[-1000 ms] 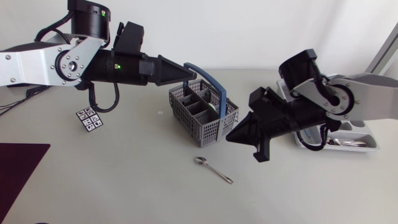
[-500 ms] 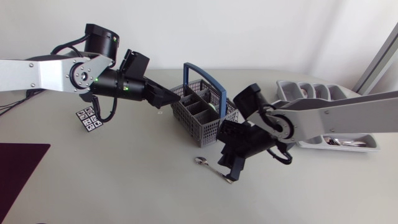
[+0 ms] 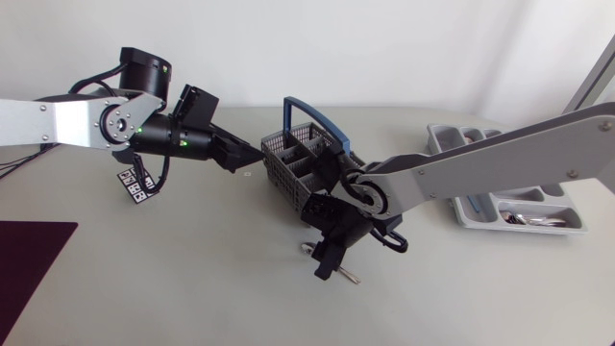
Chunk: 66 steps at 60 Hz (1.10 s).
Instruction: Transfer all utensils from the basket to the drawer tray.
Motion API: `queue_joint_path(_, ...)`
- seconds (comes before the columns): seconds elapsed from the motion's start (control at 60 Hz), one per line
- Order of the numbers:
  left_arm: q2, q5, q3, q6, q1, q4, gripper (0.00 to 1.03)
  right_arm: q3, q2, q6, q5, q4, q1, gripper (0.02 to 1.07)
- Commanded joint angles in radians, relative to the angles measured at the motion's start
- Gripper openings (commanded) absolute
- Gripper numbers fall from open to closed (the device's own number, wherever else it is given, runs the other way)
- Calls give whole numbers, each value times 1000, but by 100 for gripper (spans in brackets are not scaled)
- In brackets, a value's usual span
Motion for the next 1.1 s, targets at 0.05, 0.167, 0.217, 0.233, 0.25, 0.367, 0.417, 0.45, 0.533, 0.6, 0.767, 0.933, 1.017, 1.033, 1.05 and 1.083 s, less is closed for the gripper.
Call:
queue_joint_path(0.05, -14, 2, -31, 26, 12, 7, 69, 19, 48, 36, 13, -41, 16, 52)
queue_joint_path(0.167, -18, 2, -32, 26, 12, 6, 69, 18, 54, 36, 13, -43, 19, 49)
queue_joint_path(0.217, -21, 2, -32, 26, 10, 7, 69, 19, 59, 36, 13, -48, 21, 39)
queue_joint_path(0.233, -21, 2, -32, 26, 9, 6, 69, 21, 62, 35, 13, -49, 22, 35)
queue_joint_path(0.25, -23, 2, -32, 26, 9, 6, 69, 22, 65, 35, 11, -51, 22, 31)
queue_joint_path(0.367, -24, 2, -34, 26, 1, 6, 69, 31, 87, 27, 11, -66, 22, 18)
queue_joint_path(0.417, -24, 2, -34, 26, 1, 6, 69, 35, 93, 25, 11, -78, 21, 17)
queue_joint_path(0.45, -24, 2, -32, 25, -1, 4, 69, 35, 94, 22, 10, -83, 21, 16)
queue_joint_path(0.533, -26, 2, -31, 25, -1, 3, 69, 27, 93, 19, 7, -84, 22, 15)
queue_joint_path(0.6, -26, 2, -28, 25, -1, 1, 69, 21, 91, 6, -1, -95, 18, 15)
queue_joint_path(0.767, -24, 2, -29, 23, -4, 1, 69, -7, 58, -16, -39, -98, 2, 13)
queue_joint_path(0.933, -26, 2, -31, 23, -4, 0, 69, -59, -41, -80, -67, -132, -28, 13)
queue_joint_path(1.017, -26, 2, -31, 23, -4, 0, 69, -108, -119, -131, -79, -161, -50, 13)
queue_joint_path(1.033, -27, 2, -31, 22, -4, 0, 69, -116, -131, -140, -81, -169, -56, 13)
queue_joint_path(1.05, -27, 2, -31, 23, -4, 0, 69, -123, -147, -151, -81, -175, -64, 13)
queue_joint_path(1.083, -29, 2, -31, 23, -4, 0, 69, -143, -179, -172, -82, -187, -82, 13)
